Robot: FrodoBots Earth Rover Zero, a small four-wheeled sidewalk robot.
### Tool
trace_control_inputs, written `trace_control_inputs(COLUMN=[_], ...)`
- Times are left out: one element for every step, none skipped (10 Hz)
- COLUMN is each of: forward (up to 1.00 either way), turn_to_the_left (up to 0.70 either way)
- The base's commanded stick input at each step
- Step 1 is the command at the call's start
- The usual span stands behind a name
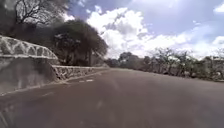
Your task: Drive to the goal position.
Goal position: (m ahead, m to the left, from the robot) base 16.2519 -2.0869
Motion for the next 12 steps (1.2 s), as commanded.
trace_control_inputs(forward=[0.7,0.7,0.7,0.7,0.7,0.7,0.7,0.7,0.7,0.7,0.7,0.7], turn_to_the_left=[0.0,0.0,0.0,0.0,0.0,0.0,0.0,0.0,0.0,0.0,0.0,0.0])
